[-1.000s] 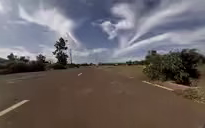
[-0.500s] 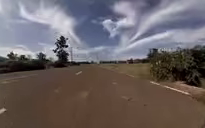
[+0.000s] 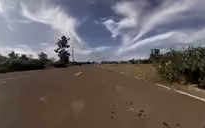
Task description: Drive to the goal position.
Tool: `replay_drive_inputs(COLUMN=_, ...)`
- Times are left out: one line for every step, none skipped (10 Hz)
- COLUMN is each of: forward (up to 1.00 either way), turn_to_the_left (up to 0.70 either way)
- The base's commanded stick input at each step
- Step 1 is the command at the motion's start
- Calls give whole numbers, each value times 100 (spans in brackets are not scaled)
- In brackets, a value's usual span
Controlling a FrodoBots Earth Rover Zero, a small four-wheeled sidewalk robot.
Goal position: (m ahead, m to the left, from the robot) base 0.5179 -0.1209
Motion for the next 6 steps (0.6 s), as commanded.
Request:
replay_drive_inputs(forward=54, turn_to_the_left=0)
replay_drive_inputs(forward=32, turn_to_the_left=0)
replay_drive_inputs(forward=0, turn_to_the_left=0)
replay_drive_inputs(forward=0, turn_to_the_left=0)
replay_drive_inputs(forward=0, turn_to_the_left=0)
replay_drive_inputs(forward=0, turn_to_the_left=0)
